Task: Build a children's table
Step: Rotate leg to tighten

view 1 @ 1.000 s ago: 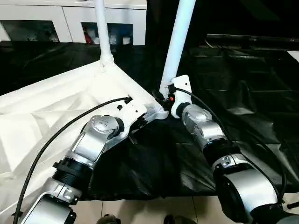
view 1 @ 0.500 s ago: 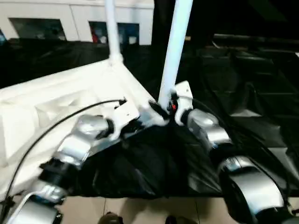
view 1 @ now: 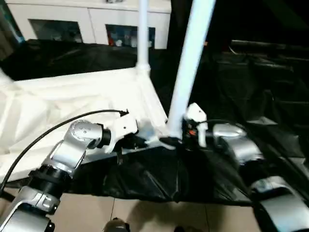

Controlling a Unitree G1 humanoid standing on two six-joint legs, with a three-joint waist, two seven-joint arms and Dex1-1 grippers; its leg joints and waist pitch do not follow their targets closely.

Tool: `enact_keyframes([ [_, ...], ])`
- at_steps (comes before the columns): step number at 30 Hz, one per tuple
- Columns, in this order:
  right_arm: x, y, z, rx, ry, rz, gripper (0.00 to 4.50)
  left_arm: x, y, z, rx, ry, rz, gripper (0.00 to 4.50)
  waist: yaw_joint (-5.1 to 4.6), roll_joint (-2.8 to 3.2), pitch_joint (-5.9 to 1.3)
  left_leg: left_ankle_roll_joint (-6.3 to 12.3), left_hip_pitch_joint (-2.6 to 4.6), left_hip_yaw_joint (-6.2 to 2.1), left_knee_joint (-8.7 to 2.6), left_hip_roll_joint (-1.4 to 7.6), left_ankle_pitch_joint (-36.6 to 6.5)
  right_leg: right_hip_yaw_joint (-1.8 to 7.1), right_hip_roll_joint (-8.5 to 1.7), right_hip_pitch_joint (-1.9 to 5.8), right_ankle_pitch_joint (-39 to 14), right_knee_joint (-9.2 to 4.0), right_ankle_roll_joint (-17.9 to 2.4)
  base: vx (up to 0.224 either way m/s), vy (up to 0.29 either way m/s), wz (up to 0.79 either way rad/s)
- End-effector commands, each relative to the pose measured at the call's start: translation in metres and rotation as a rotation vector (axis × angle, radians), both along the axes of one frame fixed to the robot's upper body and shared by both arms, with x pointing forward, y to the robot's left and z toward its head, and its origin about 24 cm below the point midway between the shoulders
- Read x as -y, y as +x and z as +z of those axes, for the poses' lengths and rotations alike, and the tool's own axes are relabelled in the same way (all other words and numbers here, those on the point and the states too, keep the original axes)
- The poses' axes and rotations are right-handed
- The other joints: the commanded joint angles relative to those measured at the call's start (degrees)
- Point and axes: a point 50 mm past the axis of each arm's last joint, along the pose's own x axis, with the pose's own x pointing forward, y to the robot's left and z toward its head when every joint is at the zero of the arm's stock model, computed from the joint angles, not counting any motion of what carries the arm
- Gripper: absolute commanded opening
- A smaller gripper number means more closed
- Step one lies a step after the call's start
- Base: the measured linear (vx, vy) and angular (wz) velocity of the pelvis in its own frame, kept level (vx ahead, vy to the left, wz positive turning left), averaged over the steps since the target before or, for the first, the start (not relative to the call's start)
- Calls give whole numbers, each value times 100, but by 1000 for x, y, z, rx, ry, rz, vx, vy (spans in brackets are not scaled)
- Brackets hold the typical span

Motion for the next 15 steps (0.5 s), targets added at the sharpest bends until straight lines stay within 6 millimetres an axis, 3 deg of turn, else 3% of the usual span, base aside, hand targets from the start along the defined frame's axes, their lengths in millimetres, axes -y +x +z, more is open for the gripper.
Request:
enact_keyframes([
  [1,-10,-6,2,-20,9,98,357,12,-2,8,30,-43,-91,0,5,92,-476,5,109,-42,-380,204,-1789,228,-289,288,-1712,-362,-1241,0,0,0],
  [8,-11,-13,3,-50,7,172,302,10,-5,3,11,-27,-117,0,71,89,-499,22,107,-36,-357,205,-1602,224,-283,292,-1426,-321,-1324,0,0,0],
  [15,-9,-18,1,-75,-1,200,278,11,-4,3,3,-18,-130,0,85,66,-493,-6,103,-41,-361,203,-1692,224,-294,291,-1624,-337,-1262,0,0,0],
])
